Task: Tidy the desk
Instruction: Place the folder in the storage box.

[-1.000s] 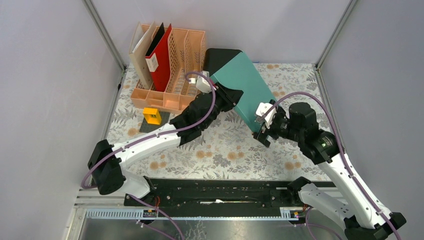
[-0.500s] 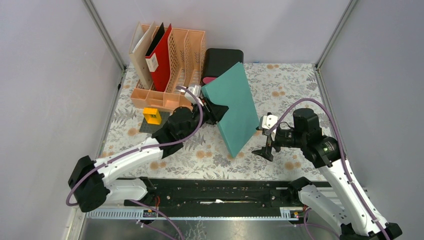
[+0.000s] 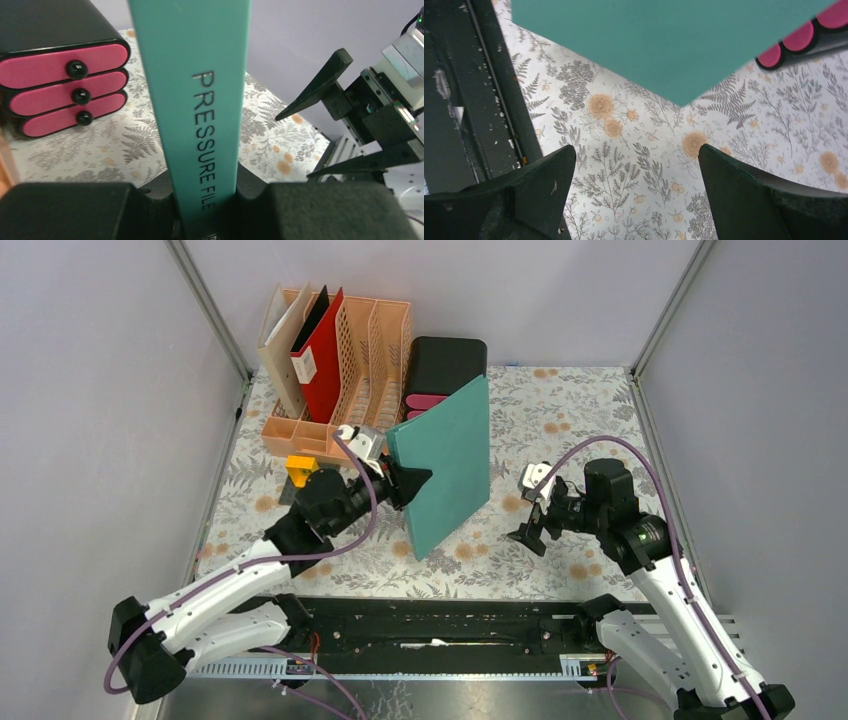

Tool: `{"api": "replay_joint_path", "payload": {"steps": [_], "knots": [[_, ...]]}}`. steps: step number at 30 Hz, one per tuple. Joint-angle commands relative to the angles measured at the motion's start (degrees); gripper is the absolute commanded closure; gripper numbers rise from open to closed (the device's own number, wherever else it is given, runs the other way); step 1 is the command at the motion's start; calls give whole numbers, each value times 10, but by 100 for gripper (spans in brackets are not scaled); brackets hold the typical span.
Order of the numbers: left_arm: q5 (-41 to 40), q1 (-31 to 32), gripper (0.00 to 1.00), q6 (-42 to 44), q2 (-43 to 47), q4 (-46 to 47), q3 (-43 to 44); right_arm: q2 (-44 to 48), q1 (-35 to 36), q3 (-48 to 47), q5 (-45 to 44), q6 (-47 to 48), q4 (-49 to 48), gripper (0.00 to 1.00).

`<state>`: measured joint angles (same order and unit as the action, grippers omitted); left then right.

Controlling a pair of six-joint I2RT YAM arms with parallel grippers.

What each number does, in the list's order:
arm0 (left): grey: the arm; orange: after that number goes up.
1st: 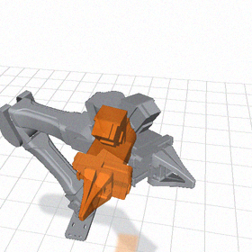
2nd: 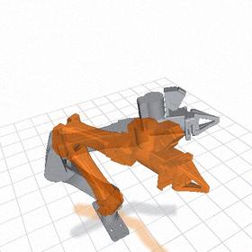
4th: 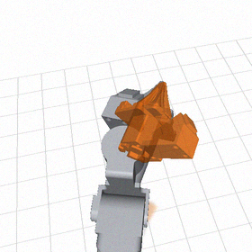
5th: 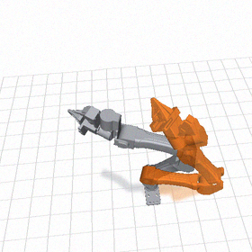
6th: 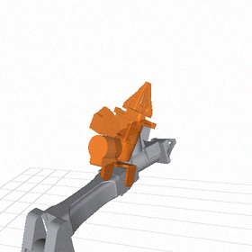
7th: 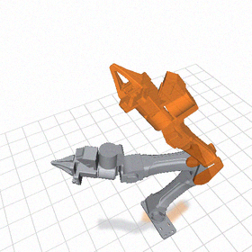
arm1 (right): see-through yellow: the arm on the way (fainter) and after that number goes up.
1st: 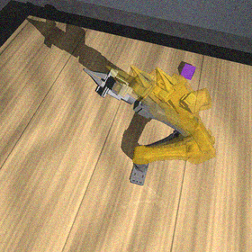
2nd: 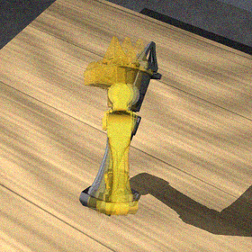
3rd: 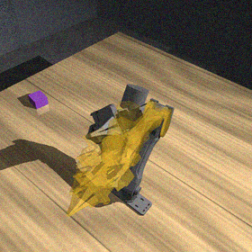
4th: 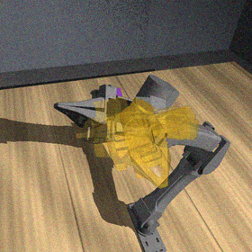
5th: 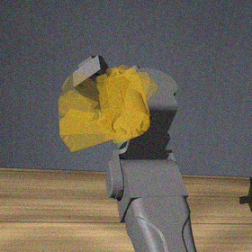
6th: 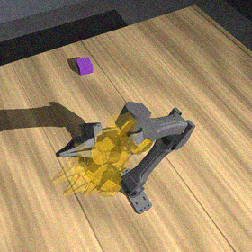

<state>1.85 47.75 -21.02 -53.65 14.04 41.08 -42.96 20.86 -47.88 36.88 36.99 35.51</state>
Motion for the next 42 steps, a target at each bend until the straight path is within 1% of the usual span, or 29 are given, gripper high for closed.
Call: {"api": "replay_joint_path", "payload": {"steps": [1, 8, 12, 16, 19, 23, 27, 34, 40, 42], "knots": [[22, -21, 100, 63, 43, 0, 4, -10, -13, 3, -39, -22, -37, 0], [34, -83, 100, 107, 66, -26, 15, -13, -23, 10, -64, -28, -51, 1], [56, -130, 100, 115, 78, -12, 13, -16, -25, 15, -70, -27, -54, 0], [60, -166, 100, 124, 87, -2, 15, -23, -27, 17, -78, -27, -56, 0], [58, -182, 100, 151, 87, -1, 24, -25, -28, 18, -81, -25, -57, 0], [36, -198, 100, 183, 81, 1, 35, -26, -29, 20, -83, -24, -58, 0], [11, -219, 100, 202, 74, 25, 40, -29, -30, 21, -87, -22, -58, 0], [-15, -257, 100, 196, 51, 80, 45, -28, -29, 22, -88, -21, -58, 0], [-17, -293, 100, 206, 19, 137, 49, -28, -29, 22, -88, -20, -58, 0], [-17, -305, 100, 206, 5, 142, 60, -28, -29, 23, -90, -19, -58, 0]]}}
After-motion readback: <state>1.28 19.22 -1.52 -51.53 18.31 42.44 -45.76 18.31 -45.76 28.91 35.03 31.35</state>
